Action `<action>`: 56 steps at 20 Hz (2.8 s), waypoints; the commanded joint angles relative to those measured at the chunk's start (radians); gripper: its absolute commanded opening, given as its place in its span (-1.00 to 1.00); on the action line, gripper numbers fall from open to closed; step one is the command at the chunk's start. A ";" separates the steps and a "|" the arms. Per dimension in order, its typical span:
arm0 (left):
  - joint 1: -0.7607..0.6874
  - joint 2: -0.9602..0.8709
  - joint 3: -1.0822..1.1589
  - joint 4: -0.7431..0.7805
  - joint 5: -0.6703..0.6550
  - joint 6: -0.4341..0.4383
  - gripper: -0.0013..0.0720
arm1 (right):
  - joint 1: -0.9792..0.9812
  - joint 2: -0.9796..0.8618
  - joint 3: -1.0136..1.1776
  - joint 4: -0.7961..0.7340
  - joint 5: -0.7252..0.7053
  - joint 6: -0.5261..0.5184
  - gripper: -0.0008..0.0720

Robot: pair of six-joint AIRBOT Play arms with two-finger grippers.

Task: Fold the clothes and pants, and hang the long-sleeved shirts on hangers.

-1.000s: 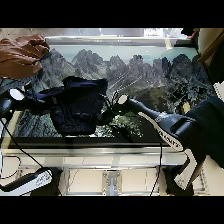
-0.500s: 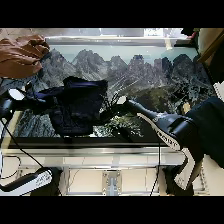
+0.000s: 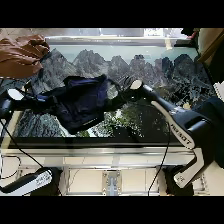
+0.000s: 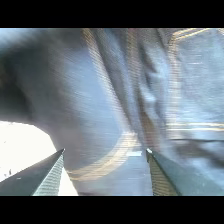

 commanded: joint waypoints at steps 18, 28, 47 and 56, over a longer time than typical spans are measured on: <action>-0.008 0.131 0.000 -0.068 -0.018 0.043 0.56 | -0.443 -0.034 0.391 -0.414 -0.045 0.194 0.51; -0.101 -0.256 0.000 -0.375 -0.011 0.427 0.57 | -0.563 0.305 -0.087 -0.346 0.195 0.019 0.47; -0.111 -0.279 0.000 -0.382 0.077 0.562 -0.90 | -0.325 0.300 -0.483 -0.077 -0.200 -0.210 0.47; -0.111 -0.279 0.000 -0.383 0.082 0.561 -0.90 | -0.268 0.190 -0.483 -0.078 -0.220 -0.235 0.47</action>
